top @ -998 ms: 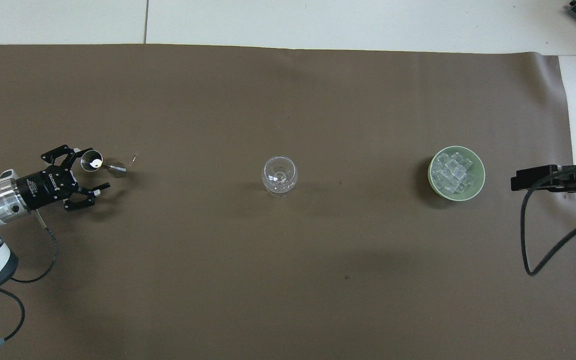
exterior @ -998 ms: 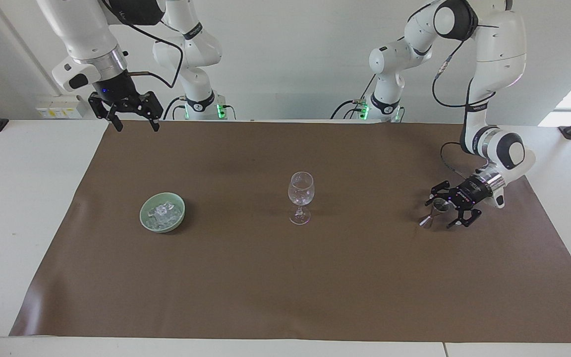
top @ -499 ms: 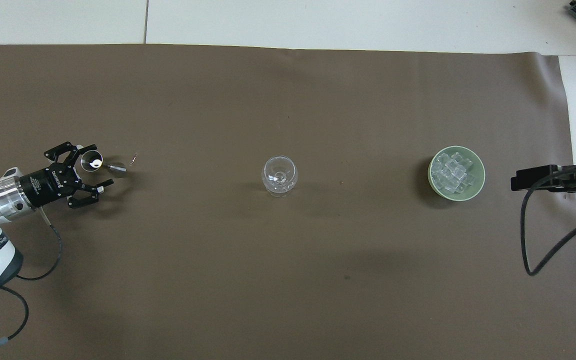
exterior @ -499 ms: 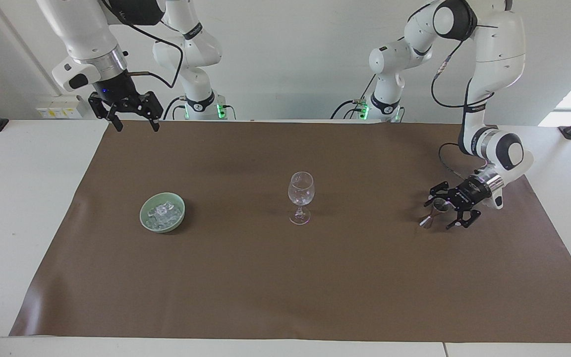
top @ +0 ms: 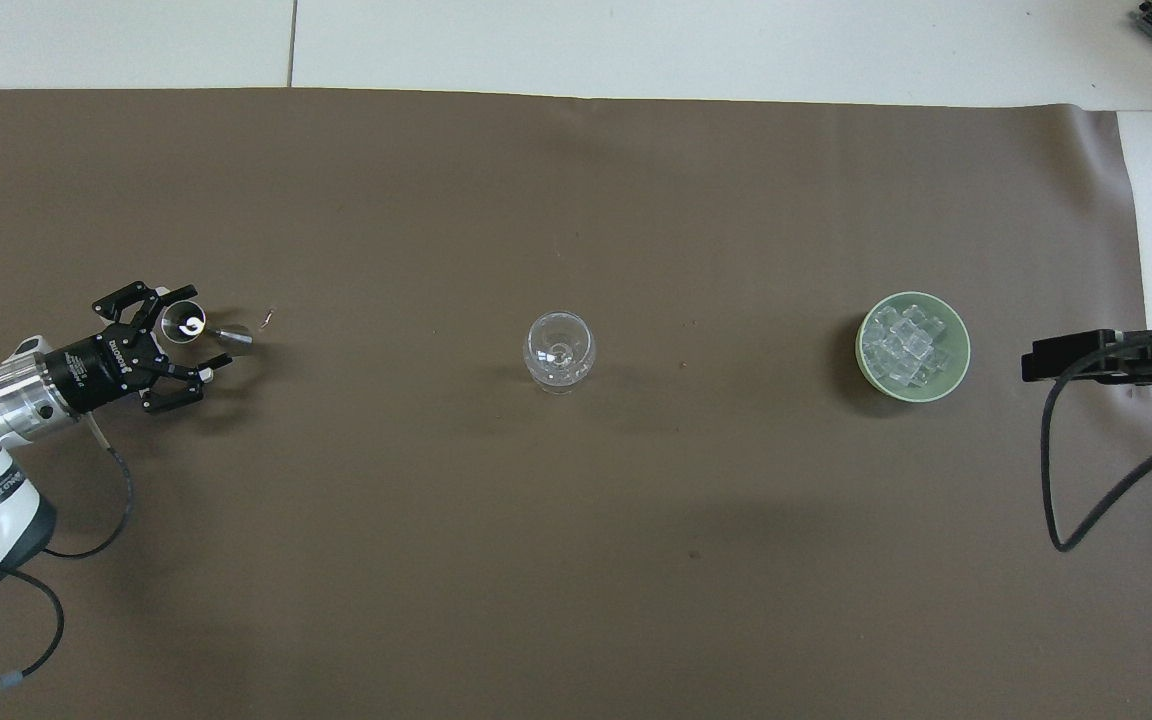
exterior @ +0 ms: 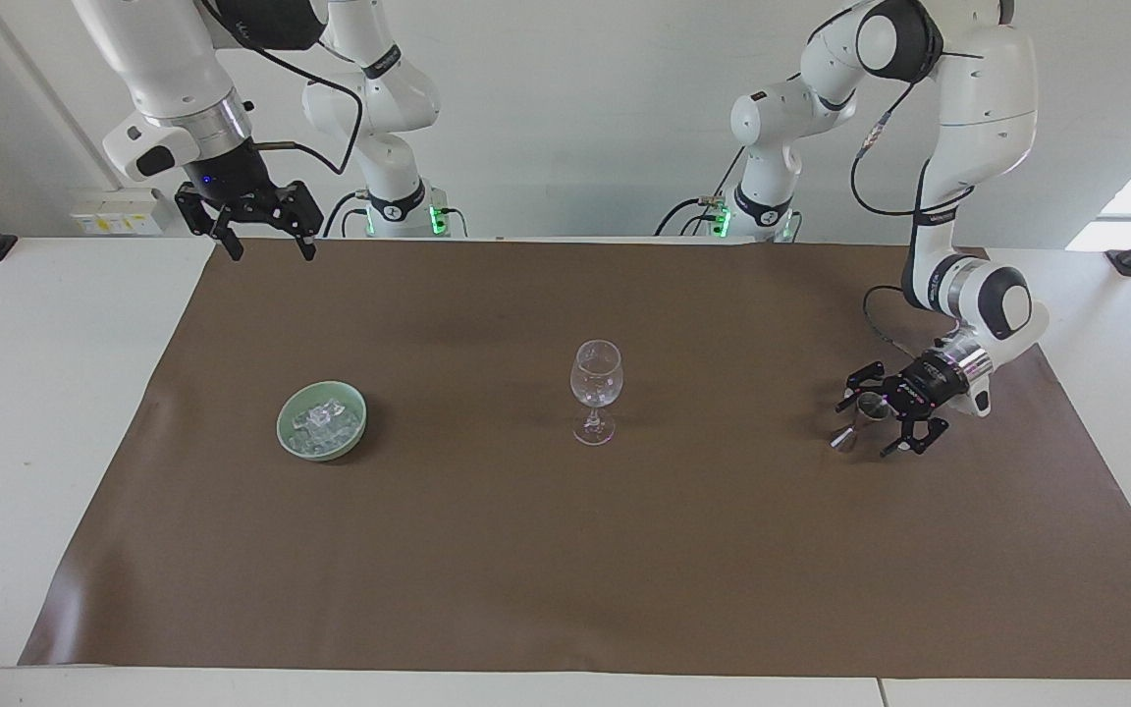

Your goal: Pour wine and add ice with both arms

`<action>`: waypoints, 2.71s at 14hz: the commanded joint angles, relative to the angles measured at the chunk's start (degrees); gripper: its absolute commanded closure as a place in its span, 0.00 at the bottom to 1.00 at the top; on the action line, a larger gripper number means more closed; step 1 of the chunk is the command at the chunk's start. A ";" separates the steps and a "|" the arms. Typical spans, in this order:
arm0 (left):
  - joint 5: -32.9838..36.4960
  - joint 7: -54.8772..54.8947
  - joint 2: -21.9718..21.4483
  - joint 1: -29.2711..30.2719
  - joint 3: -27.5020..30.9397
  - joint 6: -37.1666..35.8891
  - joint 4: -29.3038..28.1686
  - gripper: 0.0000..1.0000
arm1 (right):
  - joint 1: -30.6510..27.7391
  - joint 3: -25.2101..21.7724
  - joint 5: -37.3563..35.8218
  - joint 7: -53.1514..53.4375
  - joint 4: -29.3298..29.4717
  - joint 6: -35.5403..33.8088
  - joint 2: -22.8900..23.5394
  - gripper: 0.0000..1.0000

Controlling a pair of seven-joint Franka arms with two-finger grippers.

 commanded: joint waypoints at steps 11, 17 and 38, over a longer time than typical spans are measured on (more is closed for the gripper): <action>-4.43 1.30 -0.22 -0.01 0.69 -0.61 -3.23 0.00 | 0.13 0.02 -0.48 -0.21 -1.40 0.29 -1.22 0.00; -6.80 2.62 -0.57 0.43 0.60 -1.22 -4.55 0.00 | 0.13 0.02 -0.48 -0.21 -1.31 0.29 -1.22 0.00; -14.36 4.38 -0.92 -0.27 0.60 -2.01 -6.22 0.25 | 0.13 0.02 -0.48 -0.21 -1.31 0.29 -1.22 0.00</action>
